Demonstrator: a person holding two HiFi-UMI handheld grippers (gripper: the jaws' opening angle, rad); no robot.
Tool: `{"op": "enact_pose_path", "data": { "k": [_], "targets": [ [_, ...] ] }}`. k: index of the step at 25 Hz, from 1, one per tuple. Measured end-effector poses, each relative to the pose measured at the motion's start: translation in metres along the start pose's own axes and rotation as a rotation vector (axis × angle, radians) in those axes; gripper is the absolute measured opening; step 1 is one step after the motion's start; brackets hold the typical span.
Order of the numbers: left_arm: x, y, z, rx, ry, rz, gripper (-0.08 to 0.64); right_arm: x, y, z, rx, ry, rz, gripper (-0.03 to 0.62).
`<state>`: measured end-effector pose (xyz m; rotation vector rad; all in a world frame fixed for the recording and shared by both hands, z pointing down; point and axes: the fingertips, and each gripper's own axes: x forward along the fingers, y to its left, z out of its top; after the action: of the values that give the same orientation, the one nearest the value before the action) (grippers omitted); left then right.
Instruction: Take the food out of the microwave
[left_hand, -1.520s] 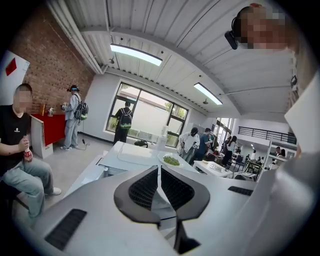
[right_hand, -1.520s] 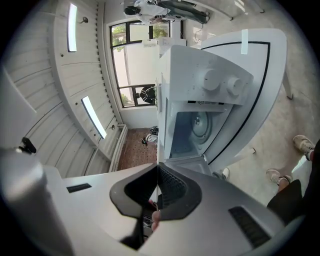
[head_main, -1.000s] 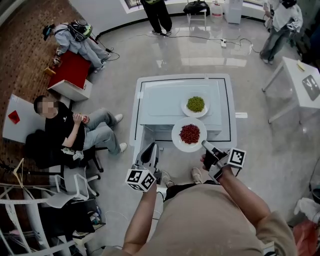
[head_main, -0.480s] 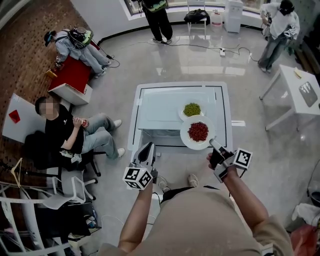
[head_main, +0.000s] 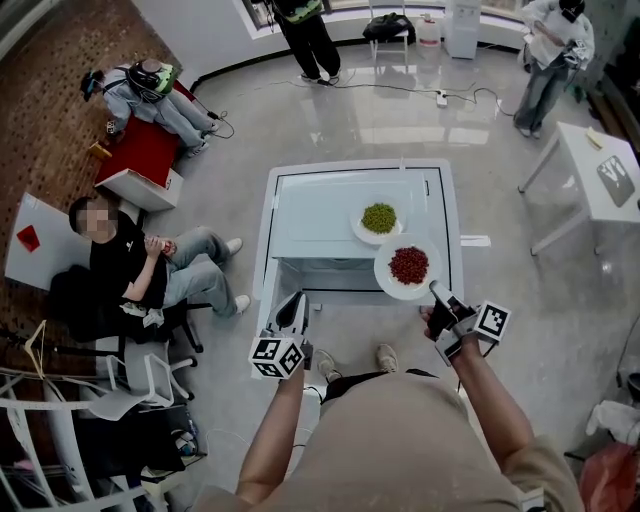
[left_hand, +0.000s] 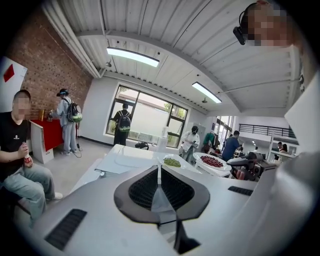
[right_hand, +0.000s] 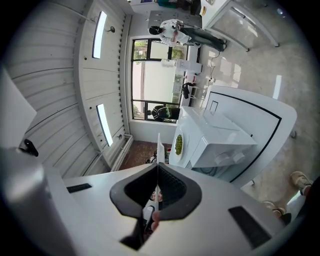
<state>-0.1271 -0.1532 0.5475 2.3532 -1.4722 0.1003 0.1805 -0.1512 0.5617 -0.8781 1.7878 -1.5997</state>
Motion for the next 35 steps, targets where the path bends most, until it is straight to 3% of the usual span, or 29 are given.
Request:
{"op": "enact_pose_path", "data": {
  "k": [15,35],
  "targets": [
    [0.009,-0.001,-0.053,-0.012,0.096,0.008,0.008,-0.033,-0.036,-0.018,0.053,0.009,-0.004,0.013],
    [0.021,-0.014,-0.093,-0.031,0.175,-0.024,0.008,-0.058,-0.080,-0.046,0.096,0.040,-0.025,0.014]
  ]
}}
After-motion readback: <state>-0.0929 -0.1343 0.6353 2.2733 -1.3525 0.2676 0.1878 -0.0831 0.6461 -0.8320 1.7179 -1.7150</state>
